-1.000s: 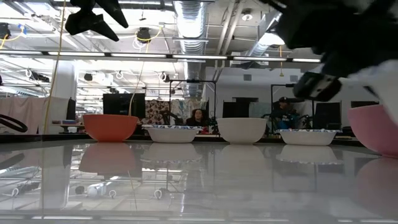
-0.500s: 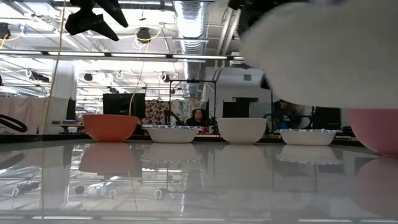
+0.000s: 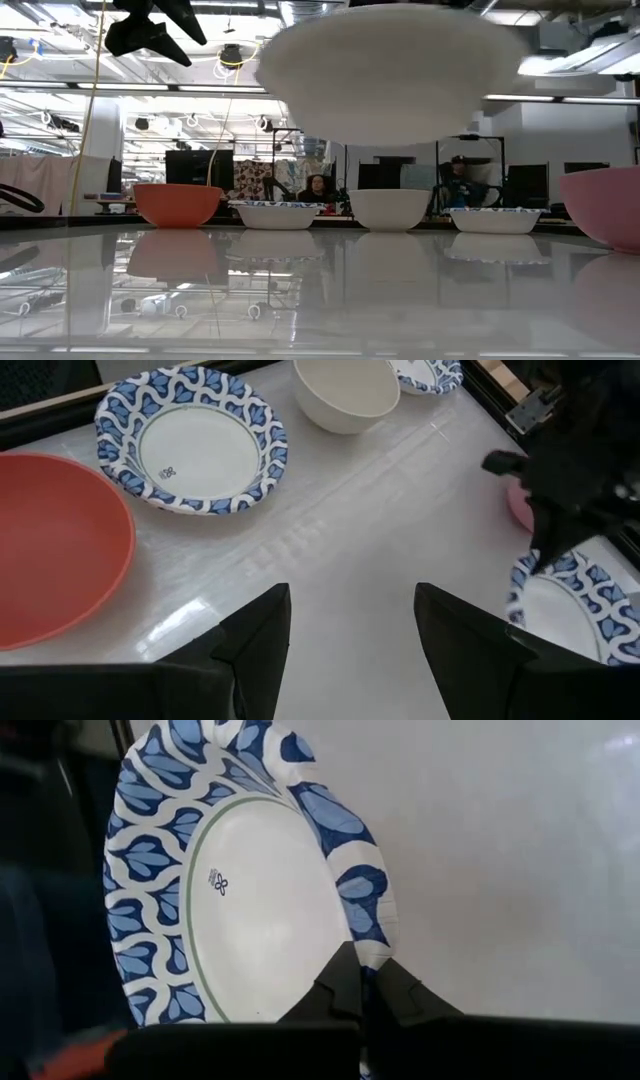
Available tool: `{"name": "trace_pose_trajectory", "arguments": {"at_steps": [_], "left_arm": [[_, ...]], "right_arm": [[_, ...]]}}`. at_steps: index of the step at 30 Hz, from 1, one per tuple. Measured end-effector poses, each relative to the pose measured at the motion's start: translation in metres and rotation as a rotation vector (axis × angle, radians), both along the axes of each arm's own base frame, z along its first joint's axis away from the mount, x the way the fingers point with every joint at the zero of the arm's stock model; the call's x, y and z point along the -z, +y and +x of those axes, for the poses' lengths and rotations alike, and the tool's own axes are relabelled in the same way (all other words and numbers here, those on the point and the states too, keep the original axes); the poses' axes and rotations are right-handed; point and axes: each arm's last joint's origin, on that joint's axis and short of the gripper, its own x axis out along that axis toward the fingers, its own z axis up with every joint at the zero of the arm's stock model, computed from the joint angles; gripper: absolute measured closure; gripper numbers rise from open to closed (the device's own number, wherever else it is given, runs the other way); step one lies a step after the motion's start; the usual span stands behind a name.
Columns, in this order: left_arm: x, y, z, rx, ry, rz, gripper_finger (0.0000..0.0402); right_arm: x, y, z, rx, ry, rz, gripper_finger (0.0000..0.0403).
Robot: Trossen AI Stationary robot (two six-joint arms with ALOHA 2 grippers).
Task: Nest bowls inside each other
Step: Stack the bottom blue patterned bowl on top of the blue patterned bowl
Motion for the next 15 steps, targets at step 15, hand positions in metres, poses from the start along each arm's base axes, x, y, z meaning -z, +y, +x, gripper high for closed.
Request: {"name": "trace_pose_trajectory", "arguments": {"at_steps": [15], "left_arm": [[0.000,0.000,0.000,-0.011,-0.005,-0.004,0.0199]], "right_arm": [[-0.011,-0.050,0.011,0.369,-0.097,-0.028,0.0390]]}}
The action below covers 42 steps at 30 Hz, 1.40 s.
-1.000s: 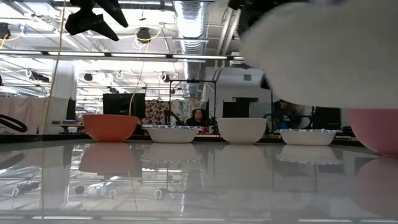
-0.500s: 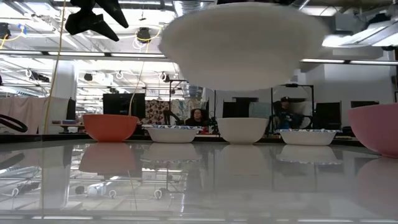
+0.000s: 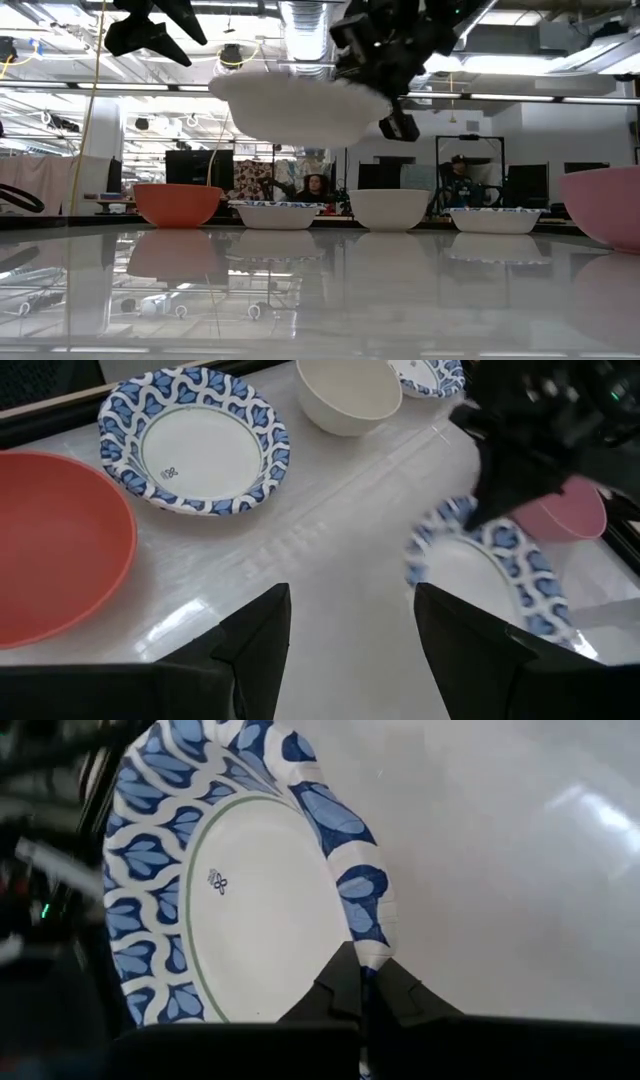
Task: Nest bowls inside each other
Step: Stack the bottom blue patterned bowl on top of the blue patterned bowl
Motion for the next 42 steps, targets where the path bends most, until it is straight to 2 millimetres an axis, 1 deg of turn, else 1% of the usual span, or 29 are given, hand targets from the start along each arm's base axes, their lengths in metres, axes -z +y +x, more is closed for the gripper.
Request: {"name": "trace_pose_trajectory", "arguments": {"at_steps": [14,18,27,33,42], "left_arm": [[0.000,0.000,0.000,-0.007,-0.005,-0.005,0.0199],[0.000,0.000,0.000,-0.009,-0.007,-0.003,0.0199],[0.000,0.000,0.000,-0.017,-0.007,0.003,0.0199],[0.000,0.001,0.000,-0.032,-0.010,0.004,0.0199],[0.000,0.001,0.000,-0.032,-0.010,0.004,0.0199]], "right_arm": [[-0.009,-0.041,0.002,0.339,-0.102,-0.049,0.0390],[-0.011,-0.049,0.001,0.444,-0.111,-0.044,0.0390],[-0.014,-0.064,-0.001,0.610,-0.153,0.013,0.0390],[-0.015,-0.075,-0.005,0.664,-0.155,0.033,0.0390],[-0.015,-0.090,-0.011,0.699,-0.156,0.024,0.0393]]}}
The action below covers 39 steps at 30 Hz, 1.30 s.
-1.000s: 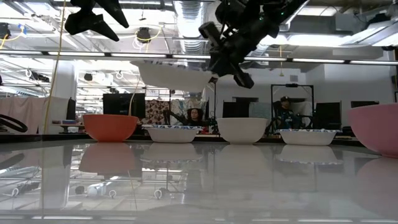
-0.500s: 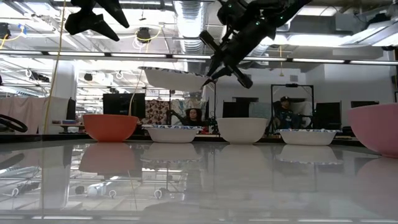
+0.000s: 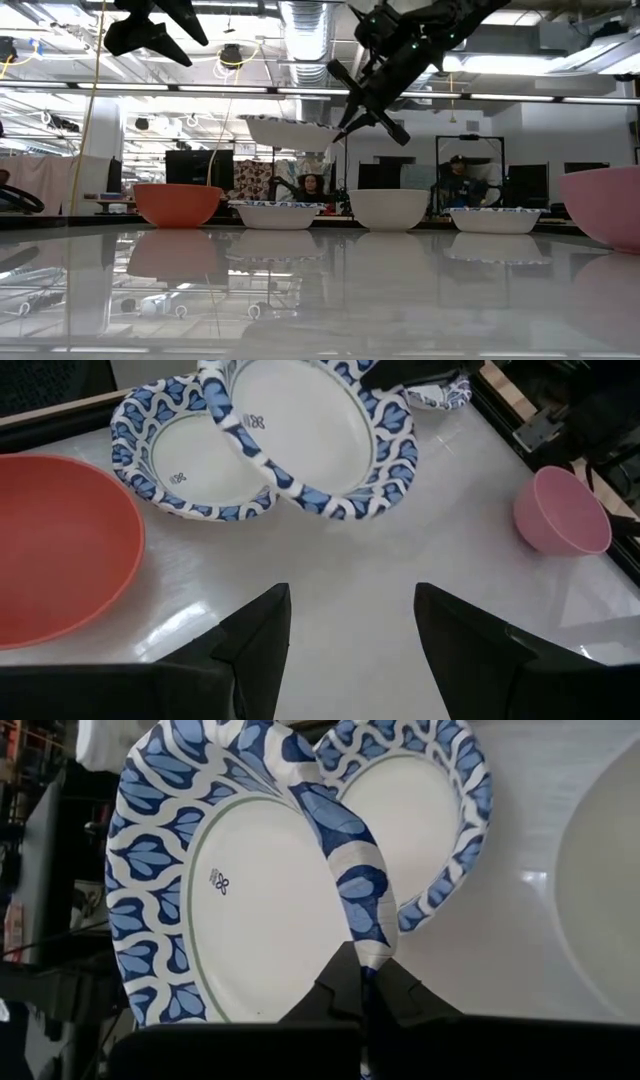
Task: Nest bowls inside each other
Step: Stack the bottom blue patterned bowl on top of the blue patterned bowl
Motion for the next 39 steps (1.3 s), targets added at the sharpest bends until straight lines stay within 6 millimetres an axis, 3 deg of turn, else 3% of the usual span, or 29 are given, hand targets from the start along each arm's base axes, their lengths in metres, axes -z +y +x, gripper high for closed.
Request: {"name": "trace_pose_trajectory", "arguments": {"at_steps": [22,26,31,39], "left_arm": [[0.000,0.000,0.000,-0.001,-0.001,-0.001,0.0199],[0.000,0.000,0.000,-0.001,0.000,0.000,0.0199],[0.000,0.000,0.000,0.005,0.002,-0.006,0.0199],[0.000,0.000,0.000,0.011,0.005,-0.007,0.0199]], "right_arm": [[-0.003,-0.040,-0.013,0.090,-0.052,-0.038,0.0396],[0.001,-0.052,0.003,0.039,-0.045,-0.010,0.0396],[-0.008,-0.066,0.031,-0.025,0.013,-0.038,0.0396],[-0.005,-0.082,0.048,-0.086,0.151,-0.051,0.0396]]}}
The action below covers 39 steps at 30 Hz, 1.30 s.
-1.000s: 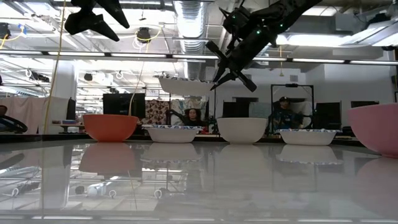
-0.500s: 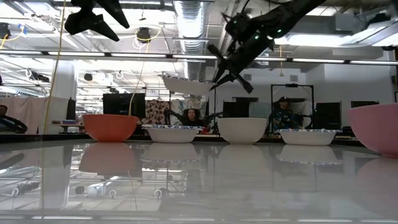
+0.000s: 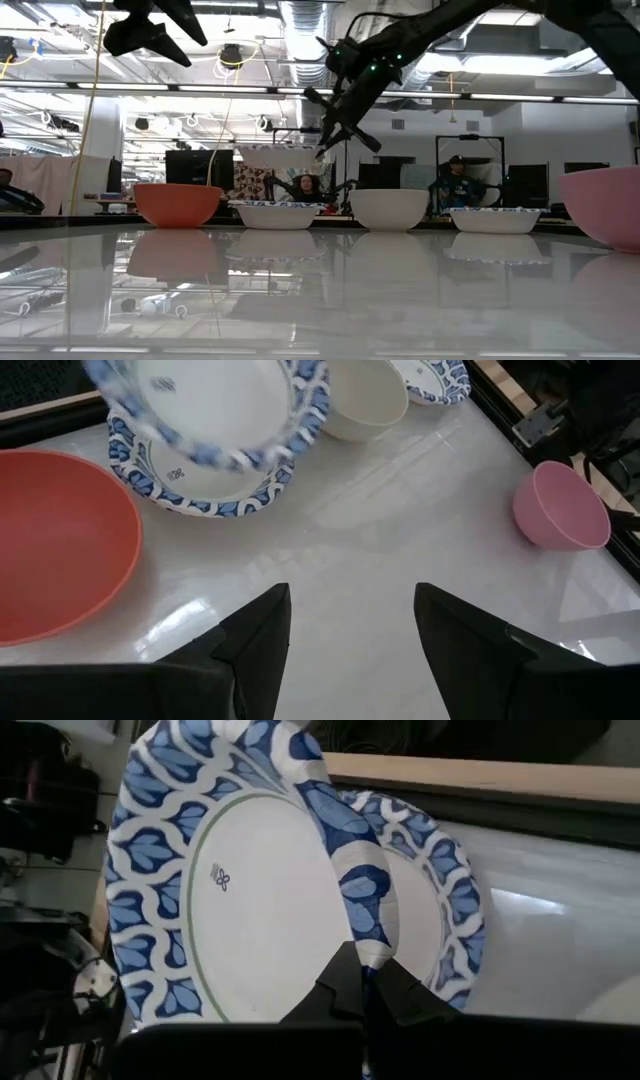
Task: Nest bowls inside each other
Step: Stack the bottom blue patterned bowl on top of the blue patterned bowl
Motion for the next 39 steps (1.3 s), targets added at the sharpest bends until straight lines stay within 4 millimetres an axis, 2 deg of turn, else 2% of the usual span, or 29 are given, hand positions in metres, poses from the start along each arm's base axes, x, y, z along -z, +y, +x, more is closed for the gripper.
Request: {"name": "trace_pose_trajectory", "arguments": {"at_steps": [7,12,22,39], "left_arm": [[0.000,0.000,0.000,0.003,0.003,-0.002,0.0199],[0.000,0.000,0.000,-0.003,0.004,0.003,0.0199],[0.000,0.000,0.000,-0.007,0.006,0.006,0.0199],[0.000,0.000,0.000,-0.011,0.006,0.008,0.0199]], "right_arm": [[0.035,-0.008,0.012,-0.060,0.045,0.056,0.0396],[0.048,-0.014,0.017,-0.081,0.026,0.059,0.0395],[0.047,-0.030,0.008,-0.068,0.020,0.041,0.0395],[0.047,-0.039,0.002,-0.123,0.035,-0.012,0.0396]]}}
